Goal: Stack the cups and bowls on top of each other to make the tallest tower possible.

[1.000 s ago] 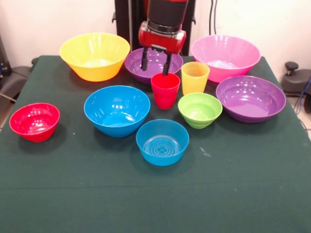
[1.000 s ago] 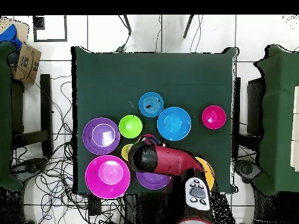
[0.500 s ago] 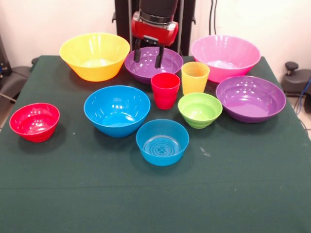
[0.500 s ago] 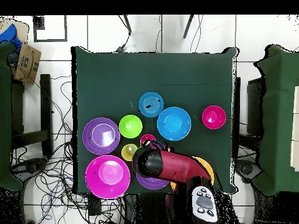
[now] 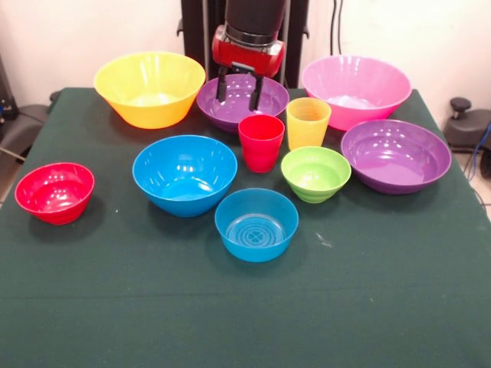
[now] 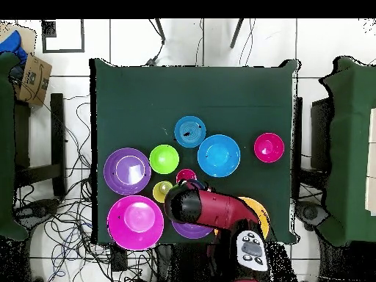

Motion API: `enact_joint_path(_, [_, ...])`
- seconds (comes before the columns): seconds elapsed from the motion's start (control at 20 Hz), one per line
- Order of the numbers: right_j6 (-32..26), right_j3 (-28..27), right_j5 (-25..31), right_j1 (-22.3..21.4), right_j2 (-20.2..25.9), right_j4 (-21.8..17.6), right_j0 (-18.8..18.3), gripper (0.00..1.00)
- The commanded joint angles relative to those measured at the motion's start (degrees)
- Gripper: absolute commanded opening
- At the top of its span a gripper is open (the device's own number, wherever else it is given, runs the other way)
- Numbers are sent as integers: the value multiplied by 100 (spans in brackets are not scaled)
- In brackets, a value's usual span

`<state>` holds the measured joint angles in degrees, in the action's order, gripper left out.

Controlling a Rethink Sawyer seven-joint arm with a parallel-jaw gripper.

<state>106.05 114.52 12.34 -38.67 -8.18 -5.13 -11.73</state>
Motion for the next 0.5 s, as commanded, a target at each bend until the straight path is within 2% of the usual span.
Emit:
enact_joint_path(0.05, [661, -145, -74, 710, 224, -140, 194, 100])
enact_joint_path(0.5, [746, -199, -322, 903, 152, -87, 284, 100])
